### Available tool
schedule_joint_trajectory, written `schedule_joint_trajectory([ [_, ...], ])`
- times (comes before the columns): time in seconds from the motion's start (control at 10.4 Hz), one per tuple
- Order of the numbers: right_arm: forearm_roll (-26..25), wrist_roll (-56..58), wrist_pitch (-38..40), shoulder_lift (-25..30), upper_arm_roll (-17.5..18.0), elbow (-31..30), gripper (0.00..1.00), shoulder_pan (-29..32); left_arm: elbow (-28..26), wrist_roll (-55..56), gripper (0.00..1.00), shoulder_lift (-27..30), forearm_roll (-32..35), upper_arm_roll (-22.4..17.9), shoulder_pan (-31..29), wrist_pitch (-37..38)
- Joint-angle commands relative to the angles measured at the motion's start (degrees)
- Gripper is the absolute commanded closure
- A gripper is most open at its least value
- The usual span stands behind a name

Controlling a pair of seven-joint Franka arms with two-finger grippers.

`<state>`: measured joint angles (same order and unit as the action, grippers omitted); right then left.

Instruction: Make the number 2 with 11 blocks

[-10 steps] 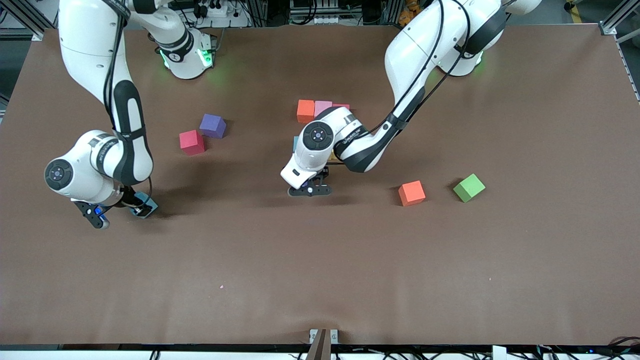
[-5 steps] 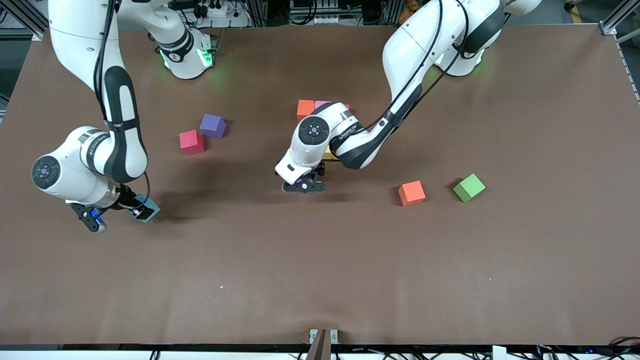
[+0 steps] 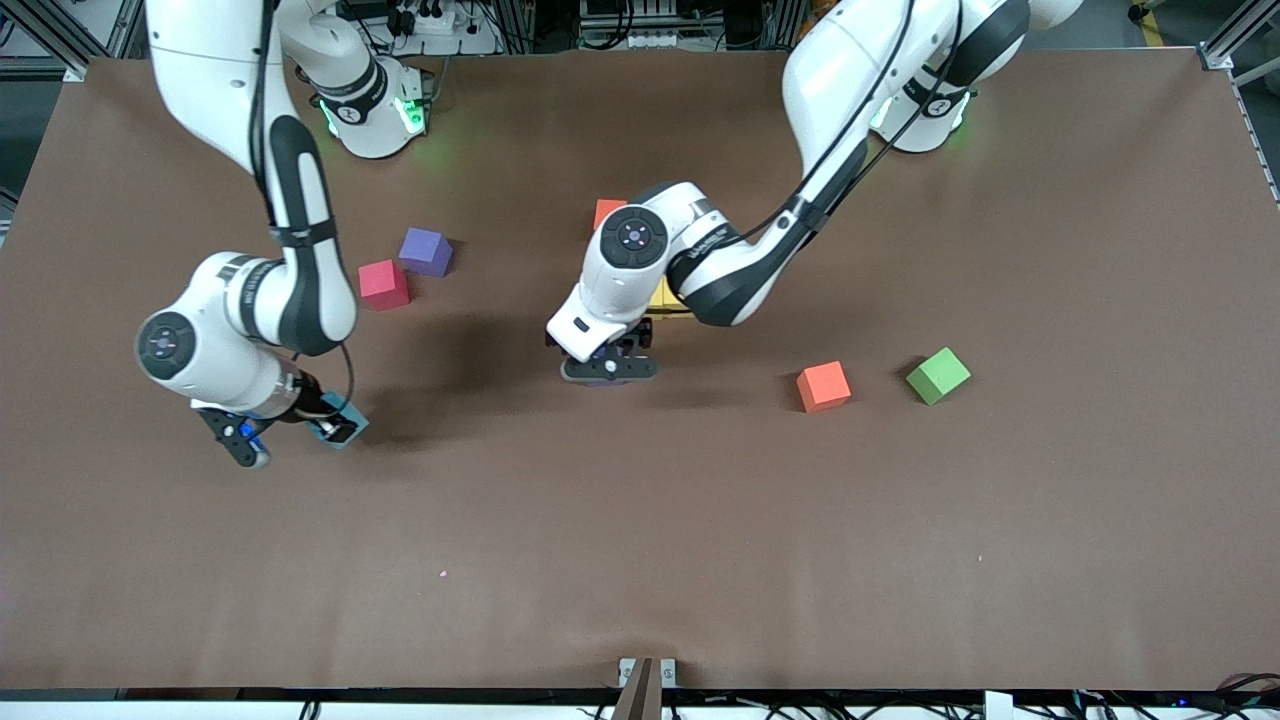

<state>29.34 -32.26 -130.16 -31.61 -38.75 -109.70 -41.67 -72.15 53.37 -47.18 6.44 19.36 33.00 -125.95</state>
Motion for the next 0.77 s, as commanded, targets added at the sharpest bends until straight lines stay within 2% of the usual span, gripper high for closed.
schedule_joint_trajectory([
  [0.0, 0.7, -7.0, 0.5, 0.6, -0.2, 1.3, 0.51, -5.2, -1.1, -0.5, 0.0, 4.2, -1.3, -0.6, -3.4, 5.0],
  [0.19, 0.7, -12.4, 0.4, 0.4, -0.2, 1.9, 0.51, -9.8, -2.9, -1.9, 0.0, 7.4, -1.2, -0.5, -8.0, 10.3],
  [0.29, 0.7, -15.1, 0.4, 0.1, 0.0, 2.5, 0.51, -11.7, -6.3, -5.5, 0.0, 9.7, -1.0, -0.6, -10.6, 12.7],
  [0.48, 0.7, -20.6, 0.5, -0.5, 0.6, 3.8, 0.51, -15.3, -14.0, -9.2, 0.0, 14.6, -0.6, -0.5, -15.2, 12.7],
  [0.67, 0.7, -26.8, 0.5, -0.5, 4.3, 5.4, 0.51, -15.5, -20.6, -9.3, 0.0, 17.6, -0.6, -0.6, -18.7, 12.7],
])
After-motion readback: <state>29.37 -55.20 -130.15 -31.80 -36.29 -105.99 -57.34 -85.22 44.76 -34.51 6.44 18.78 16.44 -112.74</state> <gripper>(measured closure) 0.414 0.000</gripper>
